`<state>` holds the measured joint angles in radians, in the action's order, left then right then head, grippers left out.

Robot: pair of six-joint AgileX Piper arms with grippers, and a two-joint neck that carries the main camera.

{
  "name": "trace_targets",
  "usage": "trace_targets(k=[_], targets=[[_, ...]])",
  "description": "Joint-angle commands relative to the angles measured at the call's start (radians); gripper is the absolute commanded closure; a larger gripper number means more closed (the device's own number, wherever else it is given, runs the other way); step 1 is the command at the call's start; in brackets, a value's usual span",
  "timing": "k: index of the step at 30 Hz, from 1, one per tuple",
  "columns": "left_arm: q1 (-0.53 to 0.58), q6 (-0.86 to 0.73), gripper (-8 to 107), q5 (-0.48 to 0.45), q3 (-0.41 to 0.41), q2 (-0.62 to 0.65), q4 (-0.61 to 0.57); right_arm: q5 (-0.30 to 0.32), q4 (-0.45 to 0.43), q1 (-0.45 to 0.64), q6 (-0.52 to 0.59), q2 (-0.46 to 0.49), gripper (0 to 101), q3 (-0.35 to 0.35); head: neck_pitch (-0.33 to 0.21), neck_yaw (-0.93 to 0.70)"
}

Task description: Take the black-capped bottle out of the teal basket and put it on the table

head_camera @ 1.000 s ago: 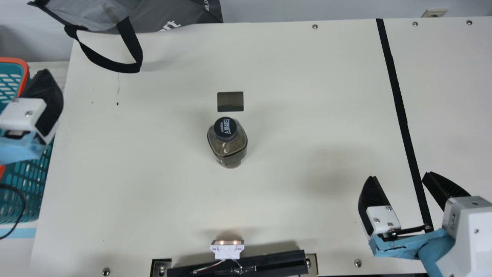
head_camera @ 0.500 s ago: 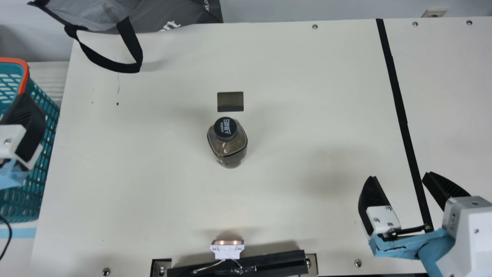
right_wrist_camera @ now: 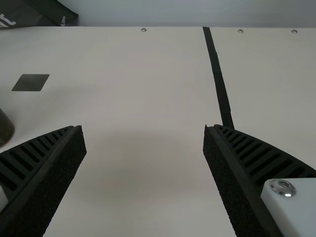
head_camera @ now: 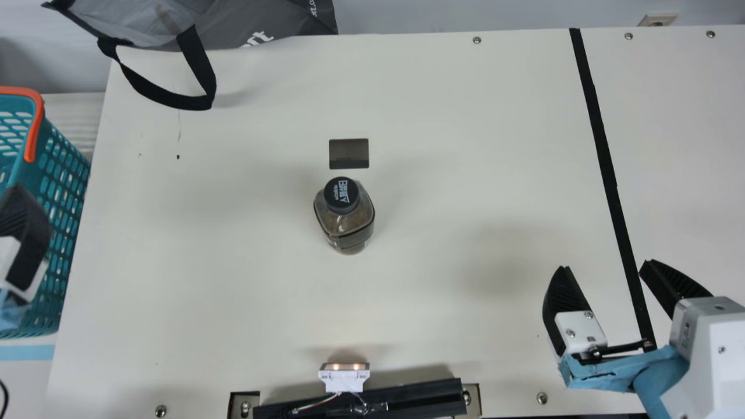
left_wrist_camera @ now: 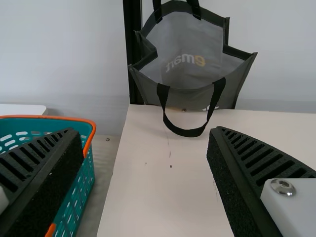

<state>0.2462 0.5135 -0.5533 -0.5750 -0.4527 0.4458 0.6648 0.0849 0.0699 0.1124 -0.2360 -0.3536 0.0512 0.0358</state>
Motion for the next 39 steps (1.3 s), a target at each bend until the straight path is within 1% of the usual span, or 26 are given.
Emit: trace_targets(k=[1,9,15,28,39], targets=[[-0.012,-0.040,-8,-0.007,0.005,0.028,-0.034,0.000,0.000,0.000,0.000,0.000,10,0.000,-0.004,-0.008],[-0.079,-0.194,-8,-0.053,0.013,0.116,-0.186,0.000,0.000,0.000,0.000,0.000,10,0.000,-0.004,-0.008],[-0.156,-0.319,-8,-0.105,0.009,0.173,-0.323,0.000,0.000,0.000,0.000,0.000,10,0.000,-0.004,-0.008],[-0.382,-0.583,-8,-0.223,0.008,0.267,-0.603,0.000,0.000,0.000,0.000,0.000,10,0.000,-0.004,-0.008],[-0.574,-0.771,-8,-0.326,0.073,0.348,-0.785,0.000,0.000,0.000,0.000,0.000,10,0.000,-0.004,-0.008]])
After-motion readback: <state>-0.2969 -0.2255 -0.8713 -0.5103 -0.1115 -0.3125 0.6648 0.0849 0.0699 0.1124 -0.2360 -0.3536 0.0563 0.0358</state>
